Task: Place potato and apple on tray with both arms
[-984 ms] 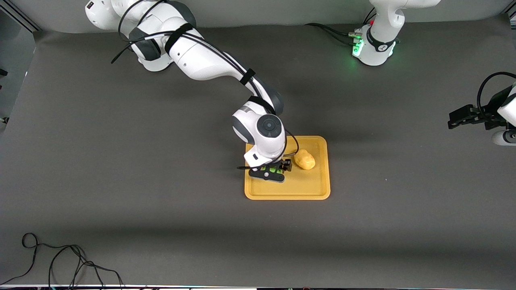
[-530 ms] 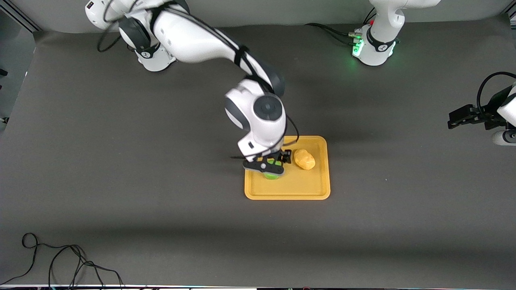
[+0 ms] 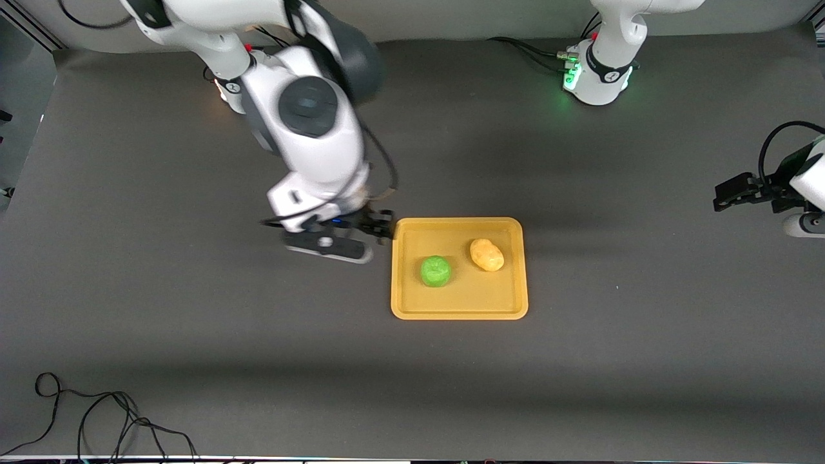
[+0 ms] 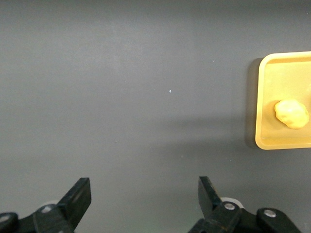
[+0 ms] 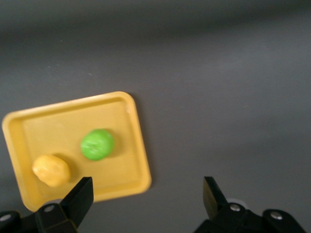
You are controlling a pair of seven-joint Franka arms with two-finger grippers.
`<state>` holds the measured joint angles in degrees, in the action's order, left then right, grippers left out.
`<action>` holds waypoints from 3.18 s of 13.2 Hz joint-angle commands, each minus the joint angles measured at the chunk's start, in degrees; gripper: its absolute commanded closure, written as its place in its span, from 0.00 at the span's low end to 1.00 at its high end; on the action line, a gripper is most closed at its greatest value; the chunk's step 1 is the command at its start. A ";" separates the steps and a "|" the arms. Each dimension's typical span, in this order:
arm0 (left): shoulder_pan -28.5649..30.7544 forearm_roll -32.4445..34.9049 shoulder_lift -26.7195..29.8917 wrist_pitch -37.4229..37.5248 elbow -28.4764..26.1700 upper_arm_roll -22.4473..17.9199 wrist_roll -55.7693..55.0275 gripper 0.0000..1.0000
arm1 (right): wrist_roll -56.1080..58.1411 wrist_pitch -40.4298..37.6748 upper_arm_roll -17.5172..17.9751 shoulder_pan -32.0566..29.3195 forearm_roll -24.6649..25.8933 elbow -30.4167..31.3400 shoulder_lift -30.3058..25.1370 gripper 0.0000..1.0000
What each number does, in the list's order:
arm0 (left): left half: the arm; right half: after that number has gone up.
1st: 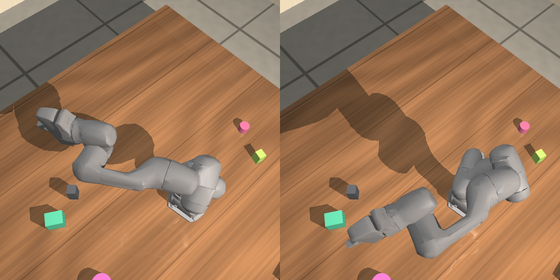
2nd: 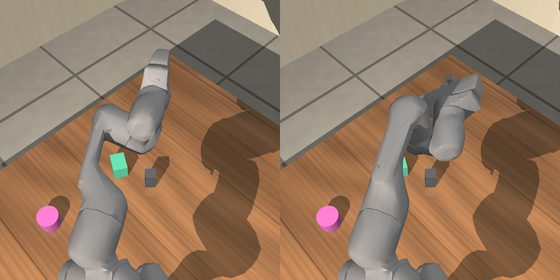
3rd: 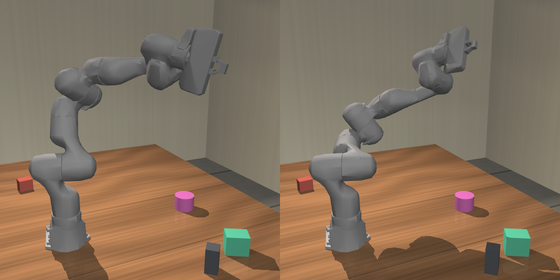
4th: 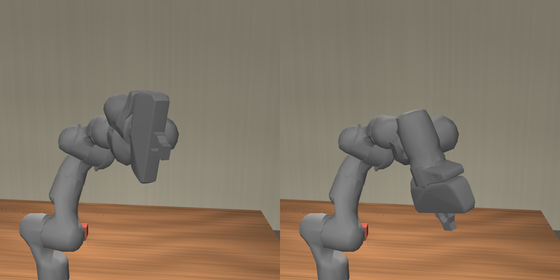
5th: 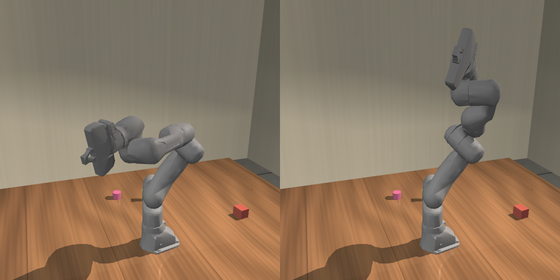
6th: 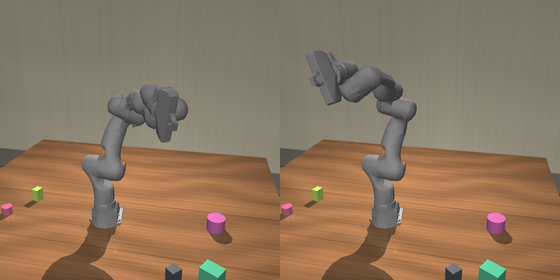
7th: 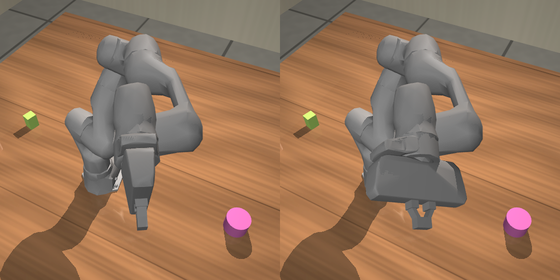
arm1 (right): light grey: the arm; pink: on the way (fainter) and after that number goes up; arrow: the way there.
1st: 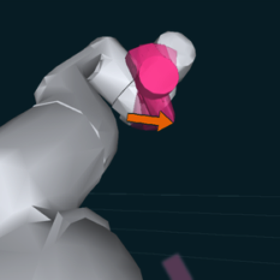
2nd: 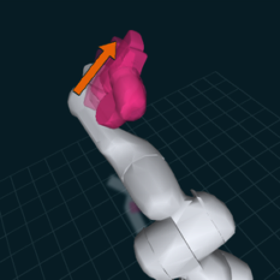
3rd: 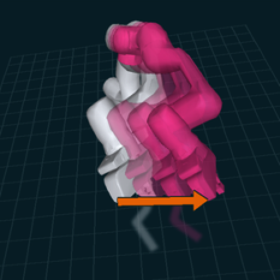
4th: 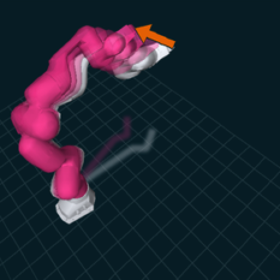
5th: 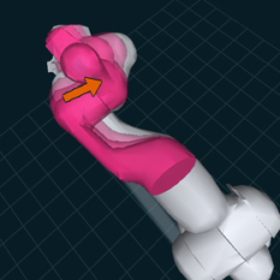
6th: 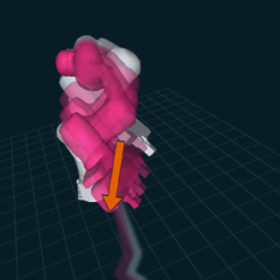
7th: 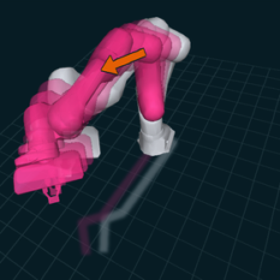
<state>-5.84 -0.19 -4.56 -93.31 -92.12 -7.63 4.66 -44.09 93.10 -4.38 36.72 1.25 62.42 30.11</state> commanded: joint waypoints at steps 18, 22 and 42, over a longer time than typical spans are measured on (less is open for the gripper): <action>-1.11 0.72 1.04 -1.26 -1.75 0.07 -0.26 0.02 | 44.97 0.42 0.34 -33.20 1.56 29.42 -29.05 0.00; -1.02 0.63 1.04 -1.35 -1.83 0.07 -0.17 0.03 | 44.96 0.68 0.95 -36.26 1.21 29.25 -28.79 0.00; -1.11 0.63 1.04 -1.44 -2.10 0.07 -0.17 0.06 | 44.18 -4.68 0.87 -36.19 -2.31 27.66 -28.26 0.00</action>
<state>-6.35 -0.17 -4.57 -94.03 -93.17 -7.29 4.65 0.08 89.06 -3.29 0.43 0.00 90.69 2.01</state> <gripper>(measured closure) 0.062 0.000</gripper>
